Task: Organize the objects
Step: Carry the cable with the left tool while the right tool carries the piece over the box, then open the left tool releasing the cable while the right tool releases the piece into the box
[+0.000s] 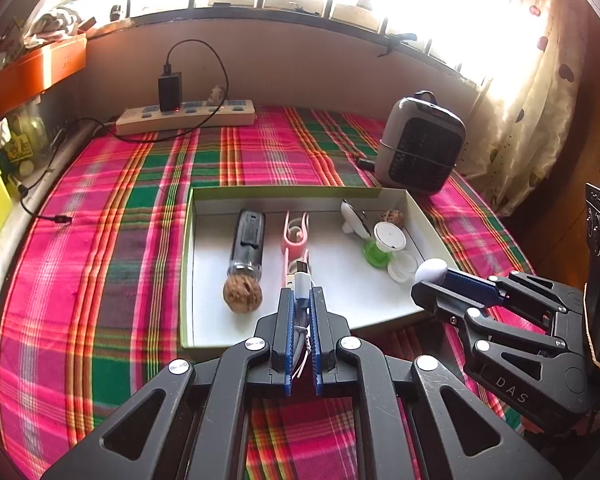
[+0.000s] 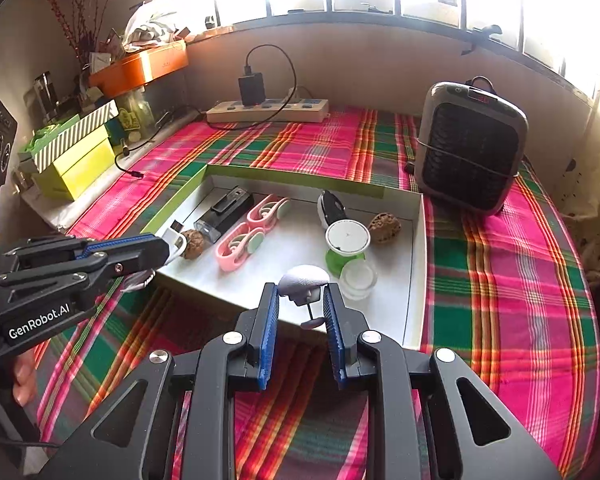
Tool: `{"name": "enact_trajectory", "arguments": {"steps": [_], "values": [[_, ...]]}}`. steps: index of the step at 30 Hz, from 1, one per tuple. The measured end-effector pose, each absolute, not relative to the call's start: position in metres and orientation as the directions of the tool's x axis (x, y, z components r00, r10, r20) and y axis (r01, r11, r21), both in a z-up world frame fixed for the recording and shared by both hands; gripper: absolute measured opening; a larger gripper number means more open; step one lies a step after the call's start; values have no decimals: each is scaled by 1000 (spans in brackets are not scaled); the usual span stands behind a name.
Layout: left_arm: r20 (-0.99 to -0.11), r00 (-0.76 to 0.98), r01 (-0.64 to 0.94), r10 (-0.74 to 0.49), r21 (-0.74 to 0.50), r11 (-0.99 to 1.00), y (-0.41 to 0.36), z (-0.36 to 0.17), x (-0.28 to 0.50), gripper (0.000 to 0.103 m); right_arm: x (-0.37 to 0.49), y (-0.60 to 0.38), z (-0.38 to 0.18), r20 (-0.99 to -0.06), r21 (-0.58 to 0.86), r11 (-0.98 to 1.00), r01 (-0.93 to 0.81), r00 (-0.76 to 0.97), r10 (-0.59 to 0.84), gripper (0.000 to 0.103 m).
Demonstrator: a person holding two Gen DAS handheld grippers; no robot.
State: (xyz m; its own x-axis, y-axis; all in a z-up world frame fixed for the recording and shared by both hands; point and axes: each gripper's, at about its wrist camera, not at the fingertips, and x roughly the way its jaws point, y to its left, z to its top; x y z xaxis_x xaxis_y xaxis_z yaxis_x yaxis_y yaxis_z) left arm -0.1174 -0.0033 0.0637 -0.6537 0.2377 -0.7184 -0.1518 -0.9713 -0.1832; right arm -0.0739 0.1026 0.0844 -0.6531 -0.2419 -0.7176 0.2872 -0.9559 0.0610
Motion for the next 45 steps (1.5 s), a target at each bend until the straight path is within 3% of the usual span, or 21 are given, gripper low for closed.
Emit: {"name": "enact_trajectory", "arguments": {"steps": [19, 45], "values": [[-753, -617, -140, 230, -183, -973, -7, 46, -174, 6, -123, 90, 60, -772, 82, -944, 321, -578, -264, 24], [-775, -586, -133, 236, -195, -972, -7, 30, -186, 3, -137, 88, 44, -797, 73, -946, 315, -552, -245, 24]]}}
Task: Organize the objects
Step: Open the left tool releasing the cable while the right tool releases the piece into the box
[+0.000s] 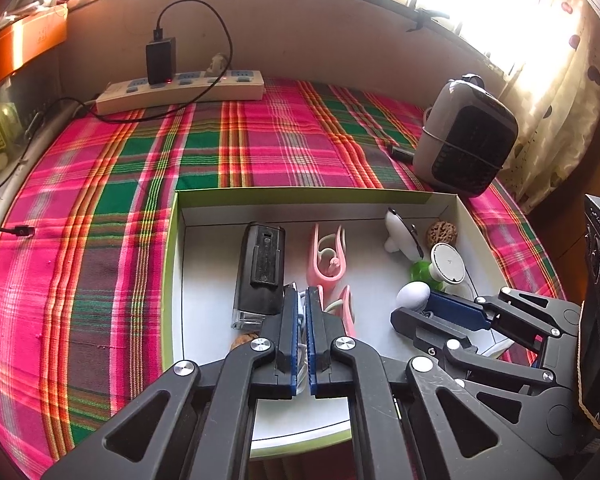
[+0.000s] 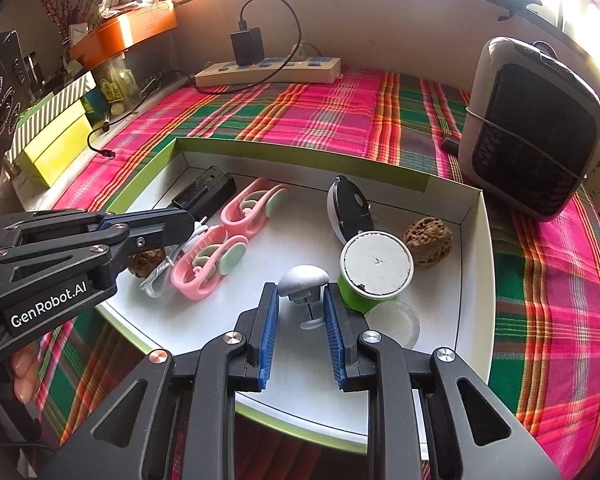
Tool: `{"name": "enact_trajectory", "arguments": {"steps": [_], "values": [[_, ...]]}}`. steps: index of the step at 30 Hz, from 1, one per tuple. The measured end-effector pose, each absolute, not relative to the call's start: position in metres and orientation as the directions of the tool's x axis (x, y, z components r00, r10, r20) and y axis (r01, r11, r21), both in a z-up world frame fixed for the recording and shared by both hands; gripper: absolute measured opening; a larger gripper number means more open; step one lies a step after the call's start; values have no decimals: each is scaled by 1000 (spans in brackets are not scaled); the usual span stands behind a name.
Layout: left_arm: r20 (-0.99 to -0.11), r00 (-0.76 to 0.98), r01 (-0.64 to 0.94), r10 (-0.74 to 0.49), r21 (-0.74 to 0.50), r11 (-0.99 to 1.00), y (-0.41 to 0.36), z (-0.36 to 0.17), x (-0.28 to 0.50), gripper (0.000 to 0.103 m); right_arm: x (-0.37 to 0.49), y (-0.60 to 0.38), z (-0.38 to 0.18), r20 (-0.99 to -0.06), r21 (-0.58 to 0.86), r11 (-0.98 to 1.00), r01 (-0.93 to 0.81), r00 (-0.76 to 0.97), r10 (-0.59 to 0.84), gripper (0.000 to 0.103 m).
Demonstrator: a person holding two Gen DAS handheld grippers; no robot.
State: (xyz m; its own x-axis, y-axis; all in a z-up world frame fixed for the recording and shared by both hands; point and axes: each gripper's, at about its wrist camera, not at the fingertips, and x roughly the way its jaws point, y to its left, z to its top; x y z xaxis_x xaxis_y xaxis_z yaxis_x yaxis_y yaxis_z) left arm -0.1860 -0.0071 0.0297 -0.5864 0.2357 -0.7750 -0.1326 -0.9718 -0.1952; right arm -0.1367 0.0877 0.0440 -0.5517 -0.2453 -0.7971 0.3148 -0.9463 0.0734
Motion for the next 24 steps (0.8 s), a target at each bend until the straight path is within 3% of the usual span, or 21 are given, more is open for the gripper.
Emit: {"name": "enact_trajectory", "arguments": {"steps": [11, 17, 24], "values": [[-783, -577, -137, 233, -188, -973, -6, 29, -183, 6, -136, 87, 44, -802, 60, -952, 301, -553, -225, 25], [-786, -587, -140, 195, -139, -980, -1, 30, -177, 10, -133, 87, 46, -801, 53, -956, 290, -559, -214, 34], [-787, -589, -138, 182, -124, -983, 1, 32, -168, 14, -125, 89, 52, -791, 43, -962, 270, -579, -198, 36]]}}
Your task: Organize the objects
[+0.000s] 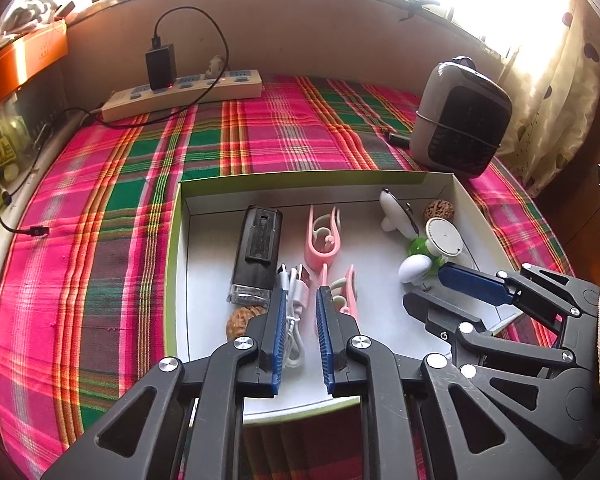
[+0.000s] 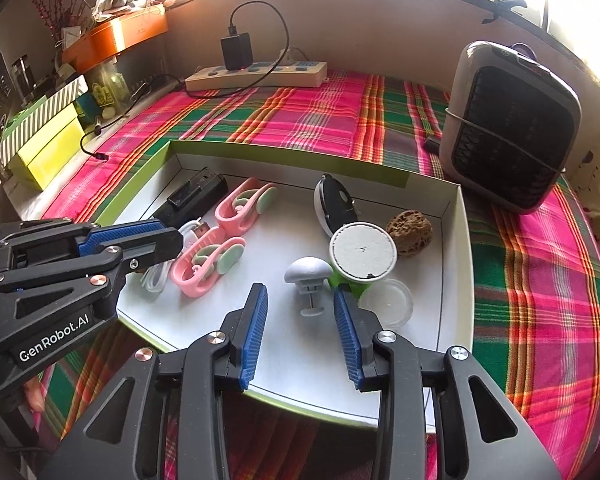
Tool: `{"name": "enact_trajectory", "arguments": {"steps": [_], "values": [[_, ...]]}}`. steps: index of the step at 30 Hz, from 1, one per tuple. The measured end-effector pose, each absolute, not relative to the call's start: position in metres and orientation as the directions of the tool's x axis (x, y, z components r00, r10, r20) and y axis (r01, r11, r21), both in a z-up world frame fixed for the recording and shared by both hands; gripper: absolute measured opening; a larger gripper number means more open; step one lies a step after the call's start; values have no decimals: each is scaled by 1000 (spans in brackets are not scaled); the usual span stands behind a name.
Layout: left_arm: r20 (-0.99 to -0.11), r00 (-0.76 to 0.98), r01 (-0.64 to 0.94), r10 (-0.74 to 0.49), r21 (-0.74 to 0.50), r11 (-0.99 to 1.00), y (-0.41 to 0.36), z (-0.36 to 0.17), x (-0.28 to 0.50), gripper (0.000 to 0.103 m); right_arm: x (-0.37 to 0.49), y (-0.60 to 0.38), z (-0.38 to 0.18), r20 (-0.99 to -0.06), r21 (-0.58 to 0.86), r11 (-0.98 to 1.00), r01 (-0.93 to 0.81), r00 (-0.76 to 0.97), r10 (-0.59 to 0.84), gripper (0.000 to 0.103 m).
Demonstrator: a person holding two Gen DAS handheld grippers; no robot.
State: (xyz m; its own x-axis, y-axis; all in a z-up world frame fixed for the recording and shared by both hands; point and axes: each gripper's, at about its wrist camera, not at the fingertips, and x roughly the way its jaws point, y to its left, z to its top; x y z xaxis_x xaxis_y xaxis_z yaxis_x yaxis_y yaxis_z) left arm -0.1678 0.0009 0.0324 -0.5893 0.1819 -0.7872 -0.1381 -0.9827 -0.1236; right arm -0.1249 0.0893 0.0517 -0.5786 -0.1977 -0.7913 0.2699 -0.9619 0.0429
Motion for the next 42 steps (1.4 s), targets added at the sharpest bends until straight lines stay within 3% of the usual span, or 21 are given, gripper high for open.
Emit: {"name": "enact_trajectory", "arguments": {"steps": [4, 28, 42], "values": [[-772, -617, -128, 151, -90, -988, 3, 38, -159, 15, -119, 92, 55, -785, 42, -966, 255, -590, -190, 43], [-735, -674, -50, 69, -47, -998, -2, 51, -110, 19, -77, 93, 76, -736, 26, -976, 214, -657, -164, 43], [-765, -643, -1, 36, -46, -999, -9, 35, -79, 20, -46, 99, 74, -736, 24, -983, 182, -663, -140, 43]]}}
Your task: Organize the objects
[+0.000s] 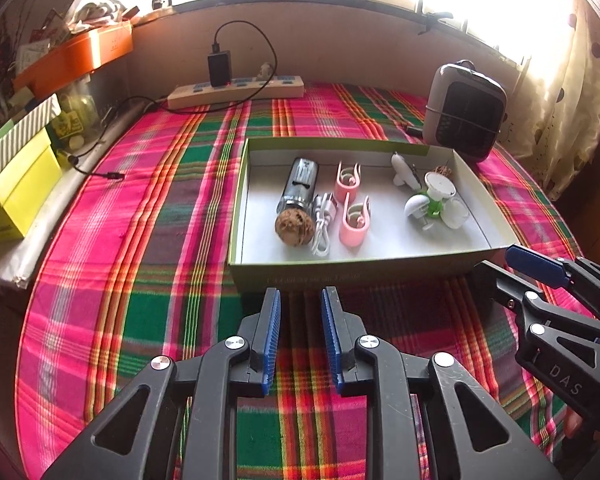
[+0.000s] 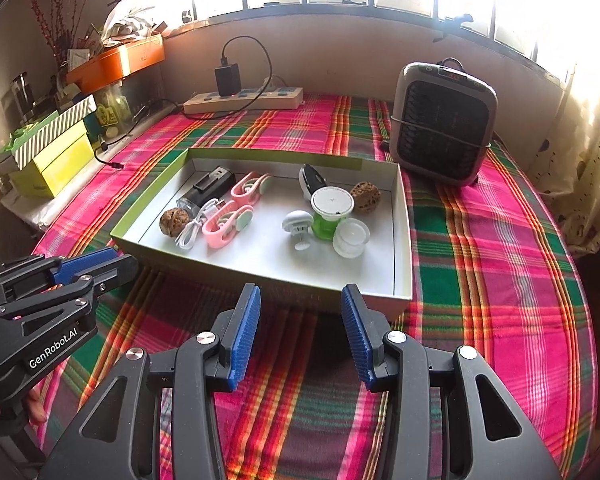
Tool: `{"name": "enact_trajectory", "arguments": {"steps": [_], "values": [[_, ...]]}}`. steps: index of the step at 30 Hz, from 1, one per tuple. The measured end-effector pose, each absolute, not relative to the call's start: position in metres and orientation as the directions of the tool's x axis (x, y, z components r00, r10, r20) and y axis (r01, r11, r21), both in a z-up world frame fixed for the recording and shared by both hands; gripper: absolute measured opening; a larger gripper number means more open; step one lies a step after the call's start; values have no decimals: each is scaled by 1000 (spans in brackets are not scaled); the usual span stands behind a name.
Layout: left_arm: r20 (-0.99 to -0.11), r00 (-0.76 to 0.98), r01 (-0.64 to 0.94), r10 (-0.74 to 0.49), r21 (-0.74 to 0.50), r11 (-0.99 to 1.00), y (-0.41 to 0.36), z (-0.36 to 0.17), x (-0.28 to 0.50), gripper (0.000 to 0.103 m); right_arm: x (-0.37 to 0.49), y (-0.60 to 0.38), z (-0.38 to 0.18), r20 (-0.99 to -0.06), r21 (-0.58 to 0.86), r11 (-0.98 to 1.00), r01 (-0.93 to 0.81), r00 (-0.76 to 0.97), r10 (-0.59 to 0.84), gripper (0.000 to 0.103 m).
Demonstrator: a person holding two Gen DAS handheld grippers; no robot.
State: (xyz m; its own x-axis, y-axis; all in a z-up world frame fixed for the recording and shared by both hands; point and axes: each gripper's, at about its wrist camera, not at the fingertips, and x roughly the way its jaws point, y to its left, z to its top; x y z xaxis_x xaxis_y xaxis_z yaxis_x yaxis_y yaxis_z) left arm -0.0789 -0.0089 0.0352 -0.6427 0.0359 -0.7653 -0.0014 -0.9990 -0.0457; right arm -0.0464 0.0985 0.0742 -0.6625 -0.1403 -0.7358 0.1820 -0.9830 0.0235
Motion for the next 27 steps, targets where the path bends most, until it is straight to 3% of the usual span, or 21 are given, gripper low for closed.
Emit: {"name": "enact_trajectory", "arguments": {"steps": [17, 27], "values": [[-804, -595, 45, -5, -27, -999, -15, 8, -61, 20, -28, 106, 53, -772, 23, -990, 142, -627, -108, 43], [-784, -620, 61, -34, -5, -998, -10, 6, -55, 21, -22, 114, 42, -802, 4, -994, 105, -593, -66, 44]]}}
